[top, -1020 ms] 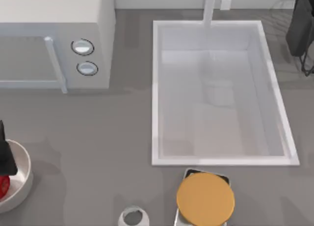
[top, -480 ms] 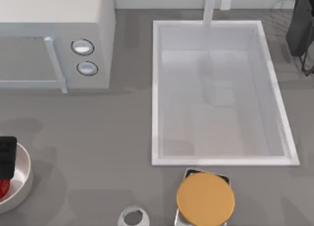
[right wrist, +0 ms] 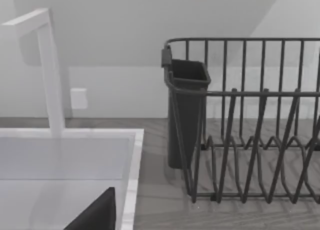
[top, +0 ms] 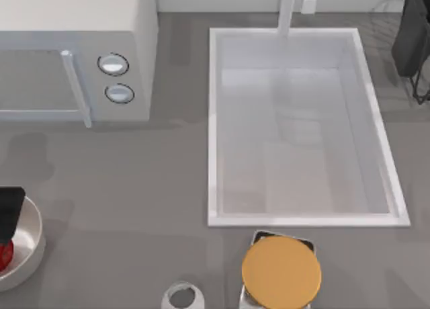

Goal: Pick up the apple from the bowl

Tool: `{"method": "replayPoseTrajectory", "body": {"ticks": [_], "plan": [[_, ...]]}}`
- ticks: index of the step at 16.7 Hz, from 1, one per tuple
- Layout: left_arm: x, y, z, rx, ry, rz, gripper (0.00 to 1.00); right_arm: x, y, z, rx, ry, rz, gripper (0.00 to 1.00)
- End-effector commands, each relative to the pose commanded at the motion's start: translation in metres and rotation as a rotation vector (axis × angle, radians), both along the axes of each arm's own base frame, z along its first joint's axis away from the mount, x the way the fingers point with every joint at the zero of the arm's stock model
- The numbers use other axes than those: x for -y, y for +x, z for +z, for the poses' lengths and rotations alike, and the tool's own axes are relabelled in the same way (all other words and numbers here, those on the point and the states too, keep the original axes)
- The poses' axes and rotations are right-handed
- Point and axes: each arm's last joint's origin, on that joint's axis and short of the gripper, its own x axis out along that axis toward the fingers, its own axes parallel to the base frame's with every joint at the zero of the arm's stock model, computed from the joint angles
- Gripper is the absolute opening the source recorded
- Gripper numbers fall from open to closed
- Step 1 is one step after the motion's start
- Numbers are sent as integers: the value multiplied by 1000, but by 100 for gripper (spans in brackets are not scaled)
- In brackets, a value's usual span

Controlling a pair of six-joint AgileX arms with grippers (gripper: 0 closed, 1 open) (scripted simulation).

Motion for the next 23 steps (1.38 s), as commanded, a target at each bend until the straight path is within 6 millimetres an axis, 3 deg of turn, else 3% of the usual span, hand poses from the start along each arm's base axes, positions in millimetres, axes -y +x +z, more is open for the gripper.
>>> {"method": "replayPoseTrajectory", "body": {"ticks": [6,16,22,23], "plan": [[1,0,-4,-1,0,-4,100,0,0,0,0,0,0,100],[0,3,-96,10,1,0,100,0,0,0,0,0,0,100],[0,0,-106,-1,0,0,100,0,0,0,0,0,0,100],[0,0,-106,-1,0,0,92,0,0,0,0,0,0,100]]}}
